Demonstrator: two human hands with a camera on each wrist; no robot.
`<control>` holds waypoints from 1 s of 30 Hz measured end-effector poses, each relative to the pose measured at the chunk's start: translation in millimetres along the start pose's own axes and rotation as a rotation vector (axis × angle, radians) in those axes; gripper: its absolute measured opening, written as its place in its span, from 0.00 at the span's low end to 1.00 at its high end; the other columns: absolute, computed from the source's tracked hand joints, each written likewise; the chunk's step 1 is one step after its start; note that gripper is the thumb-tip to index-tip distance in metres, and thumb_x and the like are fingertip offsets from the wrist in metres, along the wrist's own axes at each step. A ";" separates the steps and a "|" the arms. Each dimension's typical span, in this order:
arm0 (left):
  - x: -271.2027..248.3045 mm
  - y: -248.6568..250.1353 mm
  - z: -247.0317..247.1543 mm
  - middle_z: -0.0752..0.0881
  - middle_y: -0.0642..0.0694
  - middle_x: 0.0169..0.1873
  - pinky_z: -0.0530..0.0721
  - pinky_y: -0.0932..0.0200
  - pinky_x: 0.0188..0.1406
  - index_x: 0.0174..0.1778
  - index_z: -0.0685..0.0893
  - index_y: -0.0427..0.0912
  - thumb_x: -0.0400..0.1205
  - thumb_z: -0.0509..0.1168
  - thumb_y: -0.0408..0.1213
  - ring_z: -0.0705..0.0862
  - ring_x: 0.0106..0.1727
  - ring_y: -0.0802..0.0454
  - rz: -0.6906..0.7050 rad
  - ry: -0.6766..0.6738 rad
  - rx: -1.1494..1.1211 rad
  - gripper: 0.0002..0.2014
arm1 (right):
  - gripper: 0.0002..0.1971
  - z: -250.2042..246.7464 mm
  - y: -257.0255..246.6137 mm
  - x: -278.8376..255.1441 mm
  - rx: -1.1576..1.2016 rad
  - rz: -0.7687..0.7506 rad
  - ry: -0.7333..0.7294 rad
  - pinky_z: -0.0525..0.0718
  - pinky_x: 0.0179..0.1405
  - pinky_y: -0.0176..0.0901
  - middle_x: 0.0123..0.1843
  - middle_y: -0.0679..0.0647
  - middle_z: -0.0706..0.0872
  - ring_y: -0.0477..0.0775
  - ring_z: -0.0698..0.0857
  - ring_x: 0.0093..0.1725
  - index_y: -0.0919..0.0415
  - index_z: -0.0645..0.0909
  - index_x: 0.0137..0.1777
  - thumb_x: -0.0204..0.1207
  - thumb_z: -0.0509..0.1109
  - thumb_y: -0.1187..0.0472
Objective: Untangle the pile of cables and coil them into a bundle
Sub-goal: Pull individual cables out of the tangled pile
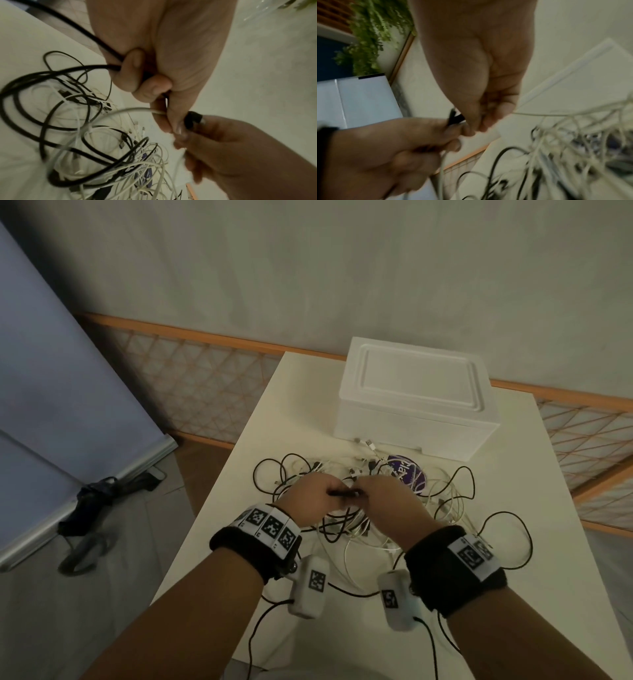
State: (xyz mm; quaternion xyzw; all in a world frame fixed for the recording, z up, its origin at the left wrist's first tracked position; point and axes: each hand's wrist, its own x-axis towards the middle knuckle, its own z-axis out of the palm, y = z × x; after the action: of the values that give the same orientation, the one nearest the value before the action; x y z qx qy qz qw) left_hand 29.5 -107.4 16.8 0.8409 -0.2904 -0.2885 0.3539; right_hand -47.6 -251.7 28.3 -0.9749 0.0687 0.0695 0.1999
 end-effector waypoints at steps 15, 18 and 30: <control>17.7 9.3 8.2 0.87 0.52 0.36 0.77 0.59 0.46 0.39 0.89 0.45 0.82 0.65 0.42 0.84 0.42 0.55 0.030 -0.089 0.041 0.10 | 0.38 -34.4 21.9 -19.2 0.118 0.177 0.295 0.71 0.70 0.44 0.84 0.45 0.59 0.52 0.71 0.76 0.50 0.59 0.82 0.72 0.62 0.71; 27.5 15.1 14.3 0.89 0.48 0.34 0.80 0.54 0.47 0.35 0.88 0.45 0.81 0.64 0.44 0.86 0.39 0.51 0.037 -0.079 0.101 0.12 | 0.44 -34.6 16.2 -22.9 0.005 0.158 0.306 0.75 0.44 0.41 0.85 0.42 0.44 0.56 0.79 0.64 0.47 0.49 0.83 0.69 0.61 0.73; 40.3 20.6 13.4 0.78 0.59 0.18 0.67 0.63 0.27 0.31 0.85 0.52 0.81 0.68 0.45 0.70 0.19 0.64 0.105 -0.124 -0.139 0.12 | 0.13 -23.1 30.9 -17.0 0.068 0.170 0.127 0.76 0.49 0.40 0.54 0.51 0.88 0.54 0.85 0.55 0.51 0.83 0.63 0.82 0.63 0.57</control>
State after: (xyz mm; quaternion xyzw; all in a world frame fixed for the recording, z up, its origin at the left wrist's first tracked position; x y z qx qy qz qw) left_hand 41.2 -153.1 13.4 0.7784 -0.3347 -0.3405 0.4075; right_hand -66.8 -287.3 40.4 -0.9607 0.1660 0.0222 0.2215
